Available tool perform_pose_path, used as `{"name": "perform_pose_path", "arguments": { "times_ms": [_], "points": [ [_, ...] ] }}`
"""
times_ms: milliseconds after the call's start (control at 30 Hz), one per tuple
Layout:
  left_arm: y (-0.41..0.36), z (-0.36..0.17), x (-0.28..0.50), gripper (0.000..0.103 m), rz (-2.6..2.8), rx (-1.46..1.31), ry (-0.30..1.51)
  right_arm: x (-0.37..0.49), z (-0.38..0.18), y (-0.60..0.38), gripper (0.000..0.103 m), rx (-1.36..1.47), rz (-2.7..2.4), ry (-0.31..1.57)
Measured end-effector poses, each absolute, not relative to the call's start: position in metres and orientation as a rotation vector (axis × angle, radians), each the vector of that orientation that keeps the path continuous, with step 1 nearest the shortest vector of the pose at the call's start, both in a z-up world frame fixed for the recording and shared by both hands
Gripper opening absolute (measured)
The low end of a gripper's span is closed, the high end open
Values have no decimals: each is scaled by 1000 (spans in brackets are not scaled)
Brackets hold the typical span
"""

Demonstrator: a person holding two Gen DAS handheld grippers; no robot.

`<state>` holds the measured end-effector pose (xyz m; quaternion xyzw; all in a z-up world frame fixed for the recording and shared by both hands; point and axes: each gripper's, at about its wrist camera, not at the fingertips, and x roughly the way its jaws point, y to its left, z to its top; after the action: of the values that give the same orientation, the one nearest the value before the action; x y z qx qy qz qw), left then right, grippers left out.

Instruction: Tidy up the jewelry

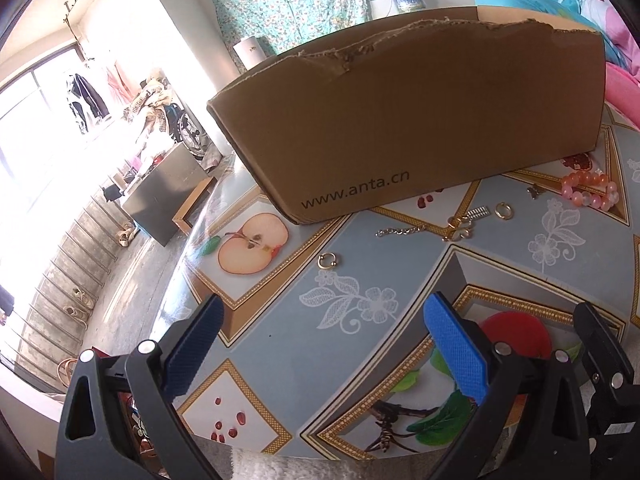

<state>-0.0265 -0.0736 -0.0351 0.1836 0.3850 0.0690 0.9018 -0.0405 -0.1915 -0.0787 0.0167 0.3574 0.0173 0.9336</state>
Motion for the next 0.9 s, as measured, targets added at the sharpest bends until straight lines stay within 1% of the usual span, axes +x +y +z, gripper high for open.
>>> {"name": "perform_pose_path", "arguments": {
  "times_ms": [900],
  "points": [
    [-65,-34,-6,99,125,344,827,-45,-80,-195,95,27,77,730]
  ]
}}
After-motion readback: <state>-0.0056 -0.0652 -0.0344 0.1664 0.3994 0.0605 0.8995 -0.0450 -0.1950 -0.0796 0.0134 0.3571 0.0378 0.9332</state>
